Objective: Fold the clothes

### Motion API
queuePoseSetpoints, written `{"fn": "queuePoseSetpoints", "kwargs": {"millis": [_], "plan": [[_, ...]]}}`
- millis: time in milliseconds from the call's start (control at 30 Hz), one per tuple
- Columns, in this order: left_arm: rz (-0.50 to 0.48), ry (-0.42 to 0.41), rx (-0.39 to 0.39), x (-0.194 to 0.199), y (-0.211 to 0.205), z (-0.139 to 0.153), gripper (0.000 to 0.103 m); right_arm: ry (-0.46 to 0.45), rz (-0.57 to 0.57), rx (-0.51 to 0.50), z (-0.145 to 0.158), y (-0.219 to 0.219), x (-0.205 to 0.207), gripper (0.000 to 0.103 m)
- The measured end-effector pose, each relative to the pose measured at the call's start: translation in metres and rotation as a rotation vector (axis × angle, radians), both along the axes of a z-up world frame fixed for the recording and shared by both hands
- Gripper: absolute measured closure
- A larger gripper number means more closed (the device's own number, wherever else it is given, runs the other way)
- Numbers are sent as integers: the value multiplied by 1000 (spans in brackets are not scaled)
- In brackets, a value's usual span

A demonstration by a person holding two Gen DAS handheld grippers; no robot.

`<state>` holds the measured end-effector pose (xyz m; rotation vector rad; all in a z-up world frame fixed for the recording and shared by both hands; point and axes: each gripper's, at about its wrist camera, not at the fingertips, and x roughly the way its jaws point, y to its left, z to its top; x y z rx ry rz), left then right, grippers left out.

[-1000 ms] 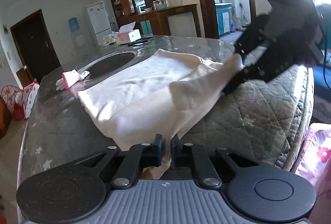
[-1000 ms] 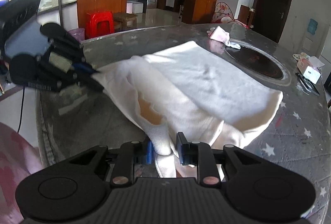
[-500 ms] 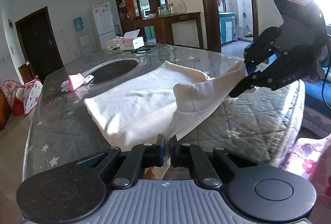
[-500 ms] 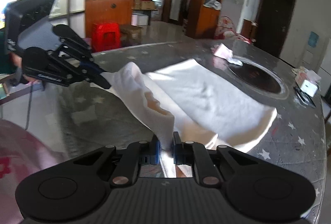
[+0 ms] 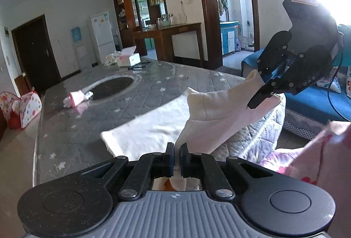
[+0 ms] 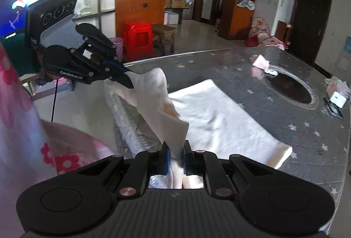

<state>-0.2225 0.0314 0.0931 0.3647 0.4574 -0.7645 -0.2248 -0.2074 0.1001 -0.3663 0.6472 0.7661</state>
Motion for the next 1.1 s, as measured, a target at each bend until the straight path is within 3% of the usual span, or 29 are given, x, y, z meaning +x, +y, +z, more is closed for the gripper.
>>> {"fn": "queuePoseSetpoints", "kwargs": {"millis": [167, 467, 767, 1033, 1100], "plan": [[2, -25, 4, 32, -10, 3, 97, -7, -52, 17, 6, -7, 32, 94], [27, 9, 40, 113, -29, -6, 97, 11, -99, -7, 0, -16, 111, 94], [106, 107, 63, 191, -47, -41, 97, 66, -188, -12, -42, -20, 186, 93], [173, 112, 59, 216, -57, -59, 97, 33, -291, 31, -72, -24, 208, 91], [191, 108, 57, 221, -59, -60, 97, 25, -323, 35, -75, -25, 213, 82]]}}
